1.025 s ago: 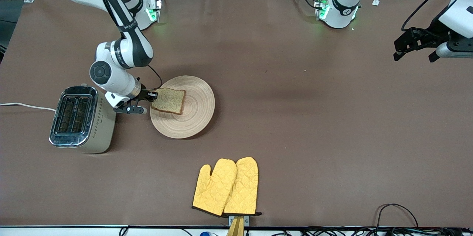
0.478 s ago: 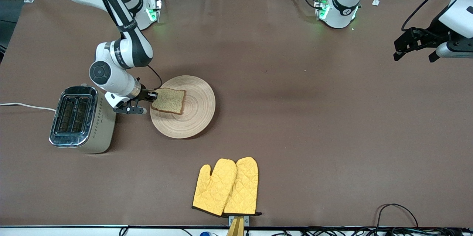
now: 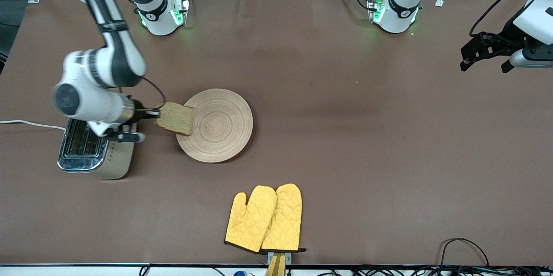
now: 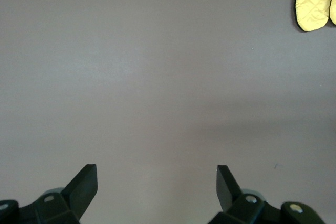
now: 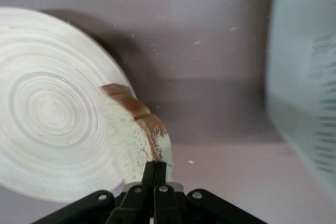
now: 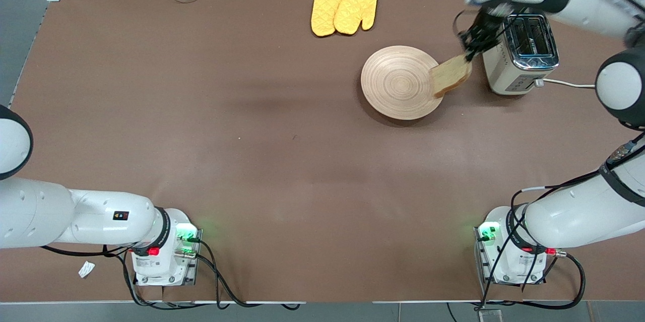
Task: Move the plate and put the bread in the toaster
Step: 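Carry the bread with the right gripper above the toaster slot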
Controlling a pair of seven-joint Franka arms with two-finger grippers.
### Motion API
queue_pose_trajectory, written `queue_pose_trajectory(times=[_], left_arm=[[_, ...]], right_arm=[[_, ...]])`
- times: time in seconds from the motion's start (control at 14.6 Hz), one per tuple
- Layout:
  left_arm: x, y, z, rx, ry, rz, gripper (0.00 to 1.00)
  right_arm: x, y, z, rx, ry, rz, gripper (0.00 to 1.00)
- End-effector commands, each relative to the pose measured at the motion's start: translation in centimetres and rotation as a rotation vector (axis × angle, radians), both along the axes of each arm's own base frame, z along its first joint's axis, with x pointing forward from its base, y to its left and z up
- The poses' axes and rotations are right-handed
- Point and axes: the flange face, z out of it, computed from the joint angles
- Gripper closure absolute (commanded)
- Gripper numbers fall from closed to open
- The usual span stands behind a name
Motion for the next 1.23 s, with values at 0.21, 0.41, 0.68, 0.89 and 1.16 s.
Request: queue_pose_trajectory(times=[0.21,0.41,0.68,0.89,1.16], left_arm=[[0.2,0.2,0.4,-0.012,-0.006,-0.005,0.0],[0.2,0.2,0.4,-0.012,-0.006,-0.005,0.0],[0.3,0.2,0.4,-0.012,-0.007,-0.005,0.0],[0.2,0.2,0.4,-0.012,-0.006,-0.005,0.0],[0.2,0.2,0.4,-0.012,-0.006,-0.005,0.0]], right_arm=[[3.6,-4.6,13.2,-0.18,-0.058,0.09,1.0],[4.4,-5.6,16.2,-0.355,-0.108,0.143,1.0],[5.0,-7.3,17.1,-0.517,-0.141,0.181,1.0],[5.7,-8.1,16.4,-0.556,-0.154,0.179,1.0],[6.2,-8.1,14.3,-0.559,-0.131,0.178,1.0]])
